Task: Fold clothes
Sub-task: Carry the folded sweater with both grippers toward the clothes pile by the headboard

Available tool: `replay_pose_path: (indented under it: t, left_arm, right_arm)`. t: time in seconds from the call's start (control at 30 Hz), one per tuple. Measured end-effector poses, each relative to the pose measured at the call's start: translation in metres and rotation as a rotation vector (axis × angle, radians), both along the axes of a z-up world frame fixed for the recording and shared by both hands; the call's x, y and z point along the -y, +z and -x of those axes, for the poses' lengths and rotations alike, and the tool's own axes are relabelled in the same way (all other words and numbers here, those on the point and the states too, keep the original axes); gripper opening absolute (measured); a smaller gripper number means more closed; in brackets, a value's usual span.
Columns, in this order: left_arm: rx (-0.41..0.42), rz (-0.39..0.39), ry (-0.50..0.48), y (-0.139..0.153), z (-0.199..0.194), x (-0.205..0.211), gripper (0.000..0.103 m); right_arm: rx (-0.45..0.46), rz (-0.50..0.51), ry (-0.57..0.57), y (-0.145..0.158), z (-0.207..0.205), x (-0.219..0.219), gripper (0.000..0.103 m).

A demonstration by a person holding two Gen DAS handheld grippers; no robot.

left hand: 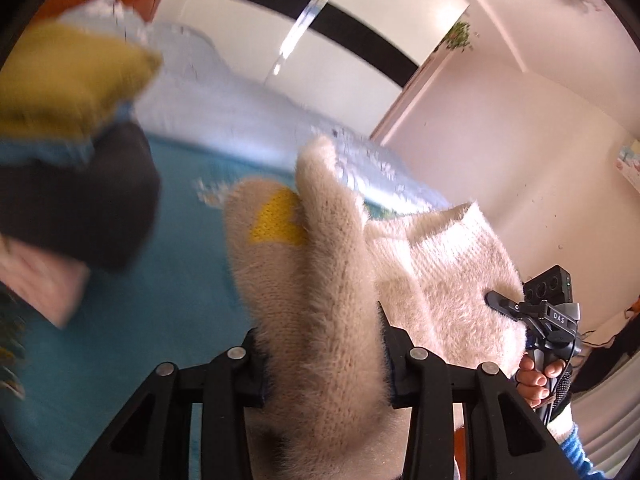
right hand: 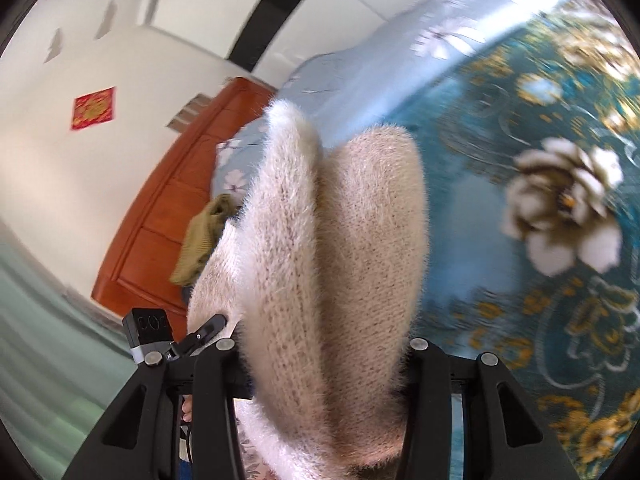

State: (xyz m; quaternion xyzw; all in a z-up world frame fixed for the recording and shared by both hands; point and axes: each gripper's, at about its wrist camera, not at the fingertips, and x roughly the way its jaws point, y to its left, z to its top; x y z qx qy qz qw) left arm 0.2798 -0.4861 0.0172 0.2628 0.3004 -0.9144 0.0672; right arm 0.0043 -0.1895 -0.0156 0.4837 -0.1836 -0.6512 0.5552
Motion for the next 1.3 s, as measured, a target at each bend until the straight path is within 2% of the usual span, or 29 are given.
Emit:
replay_pose_path:
  t: [0.23, 0.37, 0.63, 0.8, 0.93, 1.13, 1.3]
  left_arm:
    - [-0.071, 0.111, 0.054, 0.069, -0.036, 0.035, 0.042]
    - [-0.088, 0.150, 0.095, 0.104, -0.051, 0.069, 0.042]
    - [-0.096, 0.170, 0.213, 0.155, -0.100, 0.166, 0.042]
    - [-0.077, 0.200, 0.300, 0.175, -0.140, 0.234, 0.042]
    - [-0.049, 0.211, 0.377, 0.170, -0.153, 0.285, 0.042]
    - [0.000, 0.224, 0.459, 0.150, -0.165, 0.356, 0.042]
    - [0.012, 0.167, 0.511, 0.120, -0.170, 0.394, 0.042]
  right_arm:
    - [-0.041, 0.101, 0.074, 0.053, -0.022, 0.052, 0.046]
    - [-0.062, 0.138, 0.133, 0.085, -0.025, 0.088, 0.046]
    - [-0.108, 0.169, 0.232, 0.143, -0.042, 0.200, 0.046]
    - [-0.094, 0.190, 0.280, 0.154, -0.057, 0.268, 0.046]
    - [-0.080, 0.196, 0.315, 0.150, -0.074, 0.323, 0.046]
    - [-0.029, 0.179, 0.354, 0.126, -0.094, 0.393, 0.046]
    - [0.002, 0.177, 0.349, 0.102, -0.101, 0.427, 0.046]
